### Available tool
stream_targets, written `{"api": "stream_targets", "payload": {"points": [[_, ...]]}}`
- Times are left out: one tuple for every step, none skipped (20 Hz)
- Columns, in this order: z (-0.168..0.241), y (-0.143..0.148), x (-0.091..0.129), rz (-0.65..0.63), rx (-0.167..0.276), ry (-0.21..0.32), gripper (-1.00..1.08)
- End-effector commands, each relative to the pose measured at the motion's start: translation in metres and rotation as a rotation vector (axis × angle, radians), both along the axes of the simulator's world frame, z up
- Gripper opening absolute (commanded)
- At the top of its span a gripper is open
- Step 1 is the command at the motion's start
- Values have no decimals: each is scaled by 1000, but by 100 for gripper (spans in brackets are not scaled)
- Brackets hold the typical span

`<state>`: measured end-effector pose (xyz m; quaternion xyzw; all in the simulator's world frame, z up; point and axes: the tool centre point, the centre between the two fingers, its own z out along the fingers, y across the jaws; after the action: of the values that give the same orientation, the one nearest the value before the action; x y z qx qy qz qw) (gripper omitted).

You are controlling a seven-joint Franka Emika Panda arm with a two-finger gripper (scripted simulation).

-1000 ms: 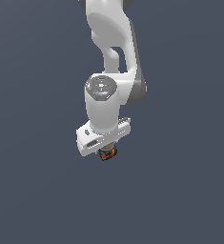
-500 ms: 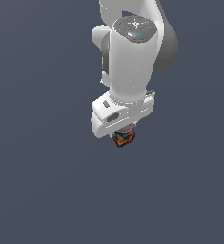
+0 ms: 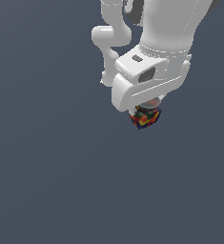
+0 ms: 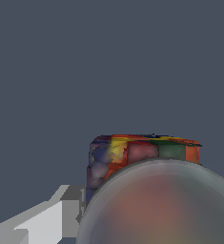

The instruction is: Pick up the object and move it to a goal position.

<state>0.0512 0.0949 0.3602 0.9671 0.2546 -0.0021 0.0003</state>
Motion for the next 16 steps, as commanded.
{"api": "stream_targets", "payload": {"points": [[26,14,-2,0,0,-3,-100],[35,19,-2,0,0,-3,-100],[44,23,-3,-1,1,-3,-100],[51,28,-3,-1,1,-3,-100],[59,32,-3,-1,1,-3,-100],[66,36,-3,-1,1,-3,-100],[72,40,-4,-1,1,-3,-100],[79,43,-4,-2,2,-3,-100],[85,46,-4,-2,2,-3,-100],[90,50,-4,-2,2,-3,-100],[96,53,-4,-2,2,-3,-100],[101,56,-5,-2,2,-3,-100],[106,59,-5,-2,2,-3,-100],[110,61,-5,-2,2,-3,-100],[115,64,-5,-2,2,-3,-100],[119,66,-5,-2,2,-3,-100]]}}
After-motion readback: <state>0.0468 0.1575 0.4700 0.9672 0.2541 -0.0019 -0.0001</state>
